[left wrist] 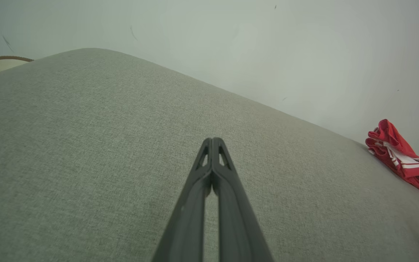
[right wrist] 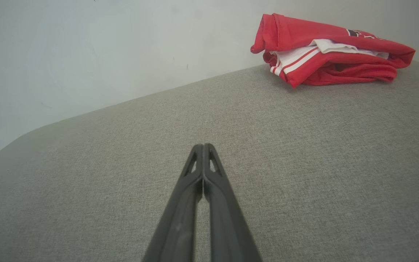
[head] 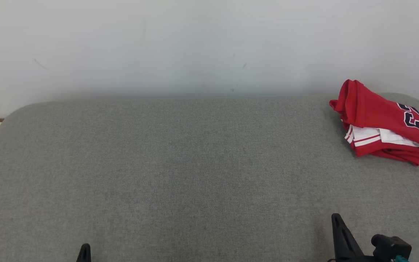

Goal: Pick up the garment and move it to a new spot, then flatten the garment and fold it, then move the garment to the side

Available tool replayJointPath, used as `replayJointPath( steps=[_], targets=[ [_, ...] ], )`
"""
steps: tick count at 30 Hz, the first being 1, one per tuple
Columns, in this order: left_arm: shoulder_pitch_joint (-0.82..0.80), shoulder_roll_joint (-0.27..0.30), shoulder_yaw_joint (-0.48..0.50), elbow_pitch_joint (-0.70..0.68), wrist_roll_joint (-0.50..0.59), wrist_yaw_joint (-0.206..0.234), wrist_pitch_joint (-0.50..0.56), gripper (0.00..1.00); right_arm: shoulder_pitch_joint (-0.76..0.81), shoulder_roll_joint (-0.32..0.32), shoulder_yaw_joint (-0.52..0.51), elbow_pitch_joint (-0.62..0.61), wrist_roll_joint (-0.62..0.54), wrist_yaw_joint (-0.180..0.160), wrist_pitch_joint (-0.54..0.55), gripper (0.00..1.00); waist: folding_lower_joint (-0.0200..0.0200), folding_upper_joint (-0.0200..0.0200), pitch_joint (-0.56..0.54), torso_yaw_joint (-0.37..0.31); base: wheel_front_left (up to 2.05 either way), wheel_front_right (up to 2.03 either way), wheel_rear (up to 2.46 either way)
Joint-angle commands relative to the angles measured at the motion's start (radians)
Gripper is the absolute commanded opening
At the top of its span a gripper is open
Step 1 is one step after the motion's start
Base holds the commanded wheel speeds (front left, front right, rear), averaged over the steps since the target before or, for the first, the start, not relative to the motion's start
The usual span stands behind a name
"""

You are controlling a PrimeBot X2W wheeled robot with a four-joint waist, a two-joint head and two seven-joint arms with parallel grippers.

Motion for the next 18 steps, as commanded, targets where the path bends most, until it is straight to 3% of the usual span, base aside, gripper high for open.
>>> replayJointPath(
  steps=[1,18],
  targets=[
    [-0.035,0.001,0.007,-0.004,-0.048,-0.005,0.008,0.00,-0.042,-0.008,-0.006,-0.004,0.054,0.000,0.007,0.00,0.0000,-0.0001,0.000,0.001,0.00,0.00,0.00],
    [-0.092,0.001,0.020,0.057,-0.326,-0.022,0.060,0.00,-0.116,-0.021,-0.040,0.062,0.376,0.000,0.074,0.00,0.0000,-0.0001,0.005,0.008,0.00,0.00,0.00]
  ],
)
